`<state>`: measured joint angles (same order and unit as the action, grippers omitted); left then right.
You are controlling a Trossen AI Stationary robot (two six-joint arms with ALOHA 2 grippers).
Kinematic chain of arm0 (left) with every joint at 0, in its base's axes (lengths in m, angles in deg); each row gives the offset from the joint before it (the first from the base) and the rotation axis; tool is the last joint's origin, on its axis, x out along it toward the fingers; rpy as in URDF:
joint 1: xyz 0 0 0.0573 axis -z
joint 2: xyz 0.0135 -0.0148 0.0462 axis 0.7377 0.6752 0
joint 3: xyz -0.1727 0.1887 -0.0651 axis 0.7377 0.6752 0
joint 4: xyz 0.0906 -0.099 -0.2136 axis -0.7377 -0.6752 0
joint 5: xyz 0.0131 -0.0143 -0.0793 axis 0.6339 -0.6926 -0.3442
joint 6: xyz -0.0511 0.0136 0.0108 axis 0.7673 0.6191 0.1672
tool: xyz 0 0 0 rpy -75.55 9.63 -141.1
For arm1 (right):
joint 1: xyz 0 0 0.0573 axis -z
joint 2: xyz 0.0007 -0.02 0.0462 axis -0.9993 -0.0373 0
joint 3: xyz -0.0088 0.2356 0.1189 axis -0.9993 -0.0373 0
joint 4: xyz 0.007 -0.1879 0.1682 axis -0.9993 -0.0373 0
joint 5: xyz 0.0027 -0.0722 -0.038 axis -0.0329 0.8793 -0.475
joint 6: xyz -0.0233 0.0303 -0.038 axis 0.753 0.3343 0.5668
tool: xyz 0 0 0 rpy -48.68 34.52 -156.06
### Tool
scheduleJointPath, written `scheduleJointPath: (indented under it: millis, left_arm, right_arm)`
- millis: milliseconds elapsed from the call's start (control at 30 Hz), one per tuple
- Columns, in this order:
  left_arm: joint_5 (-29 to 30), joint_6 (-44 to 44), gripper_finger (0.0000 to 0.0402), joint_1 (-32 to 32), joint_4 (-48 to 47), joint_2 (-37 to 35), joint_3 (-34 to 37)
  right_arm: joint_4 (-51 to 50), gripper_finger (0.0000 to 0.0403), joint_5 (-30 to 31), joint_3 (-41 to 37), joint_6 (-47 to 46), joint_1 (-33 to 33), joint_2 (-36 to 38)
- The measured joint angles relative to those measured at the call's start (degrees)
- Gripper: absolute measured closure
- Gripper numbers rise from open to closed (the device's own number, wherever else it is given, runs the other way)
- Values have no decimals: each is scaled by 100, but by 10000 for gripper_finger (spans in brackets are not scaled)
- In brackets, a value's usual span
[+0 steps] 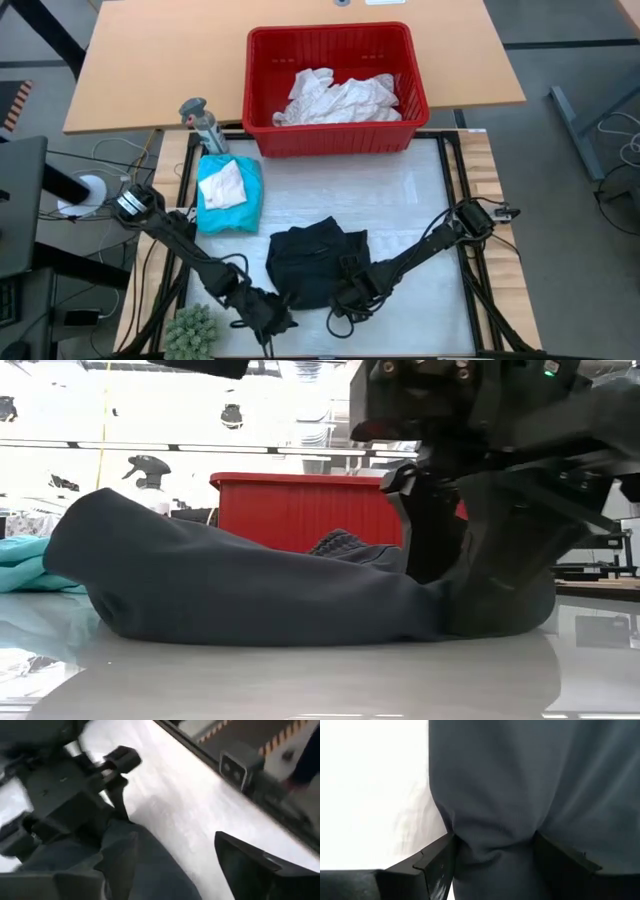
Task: Fold laundry
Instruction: Stack the folded black shorts on top of the folded white underwear
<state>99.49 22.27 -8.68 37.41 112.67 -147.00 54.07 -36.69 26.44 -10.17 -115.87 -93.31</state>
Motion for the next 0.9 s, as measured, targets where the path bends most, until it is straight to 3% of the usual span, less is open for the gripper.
scheduleJointPath:
  millis: [100,233,400,467,633,900]
  left_arm:
    - [255,-437,131,55,-34,150,-85]
    - [38,113,127,47,-329,471,-85]
    - [1873,510,126,188,-448,800,-75]
    - [2242,528,126,212,-436,865,-75]
    - [1123,940,126,163,-346,863,-79]
    - [1451,1404,126,206,-766,858,-346]
  right_arm:
    - [16,117,-4,0,-183,40,0]
    - [30,117,2,0,-235,51,0]
    - [123,117,13,0,-321,51,0]
    - [156,117,13,-2,-323,51,0]
    - [162,117,17,-1,-327,51,0]
    - [190,117,18,-2,-334,51,0]
